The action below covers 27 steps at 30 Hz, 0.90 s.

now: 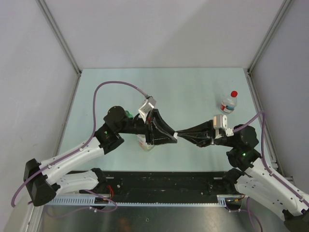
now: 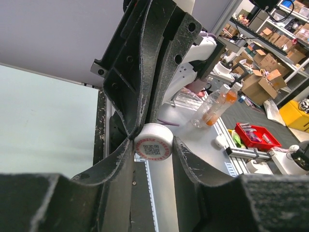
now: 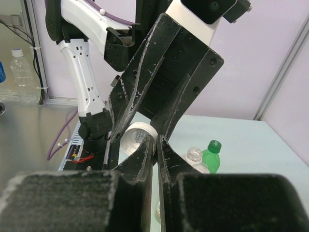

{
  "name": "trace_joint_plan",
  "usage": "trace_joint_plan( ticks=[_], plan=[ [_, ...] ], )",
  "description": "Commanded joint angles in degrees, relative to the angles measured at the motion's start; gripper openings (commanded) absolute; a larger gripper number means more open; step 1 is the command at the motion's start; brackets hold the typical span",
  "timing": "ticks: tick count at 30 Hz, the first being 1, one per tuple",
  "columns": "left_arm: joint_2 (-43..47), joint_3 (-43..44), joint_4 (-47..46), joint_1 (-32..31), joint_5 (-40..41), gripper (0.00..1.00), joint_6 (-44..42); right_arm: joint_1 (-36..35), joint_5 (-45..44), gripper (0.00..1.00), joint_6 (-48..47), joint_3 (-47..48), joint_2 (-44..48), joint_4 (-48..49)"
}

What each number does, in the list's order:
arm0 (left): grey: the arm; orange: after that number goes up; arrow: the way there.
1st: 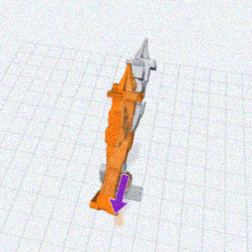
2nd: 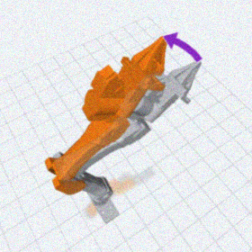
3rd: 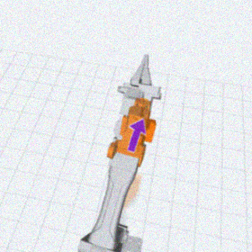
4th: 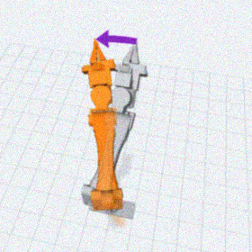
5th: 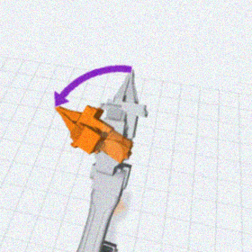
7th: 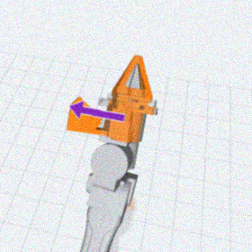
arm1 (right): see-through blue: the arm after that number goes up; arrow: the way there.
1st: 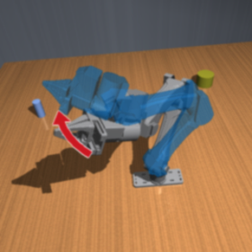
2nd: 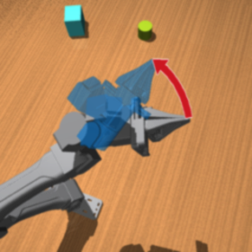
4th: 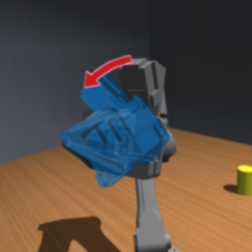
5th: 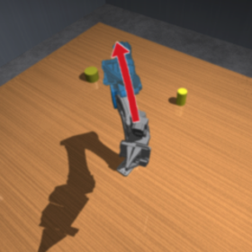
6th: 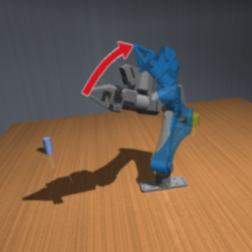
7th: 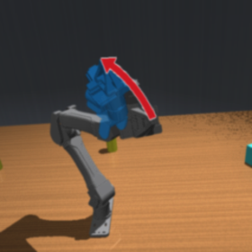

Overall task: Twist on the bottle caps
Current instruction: Pick up the plastic bottle at the center of the board.

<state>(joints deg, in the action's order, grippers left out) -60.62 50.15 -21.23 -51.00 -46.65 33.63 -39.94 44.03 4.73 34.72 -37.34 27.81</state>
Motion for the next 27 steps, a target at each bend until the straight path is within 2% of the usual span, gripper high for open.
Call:
trace_joint_plan(
  ticks=[1,7,12,15,19,24,27],
  plan=[
    [2.1,2.0,-1.7,-0.3,-0.1,0.32,0.2,0.0,-0.8,0.1,-1.6,2.3,-0.9,-1.3],
    [3.2,1.0,-1.7,-0.4,1.4,0.22,-0.4,0.0,-2.3,0.18,-3.1,3.2,-0.5,-4.2],
    [4.1,-0.1,-1.5,-0.3,3.8,0.2,-1.5,0.0,-4.4,0.23,-4.5,3.3,1.3,-7.1],
    [4.8,-0.7,-0.8,-0.2,5.5,0.19,-2.5,0.0,-6.0,0.29,-4.5,3.3,2.9,-9.1],
    [6.3,0.5,5.7,-0.1,12.9,0.16,-6.6,0.0,-9.1,0.44,-3.3,3.3,4.9,-10.5],
    [7.0,5.0,20.3,-0.1,30.7,0.12,-10.8,0.0,-14.8,0.76,-0.4,3.3,5.9,-15.2],
    [7.0,6.5,25.5,-0.1,37.5,0.12,-10.4,0.0,-17.0,0.85,-2.5,2.7,5.2,-19.0]
  ],
)
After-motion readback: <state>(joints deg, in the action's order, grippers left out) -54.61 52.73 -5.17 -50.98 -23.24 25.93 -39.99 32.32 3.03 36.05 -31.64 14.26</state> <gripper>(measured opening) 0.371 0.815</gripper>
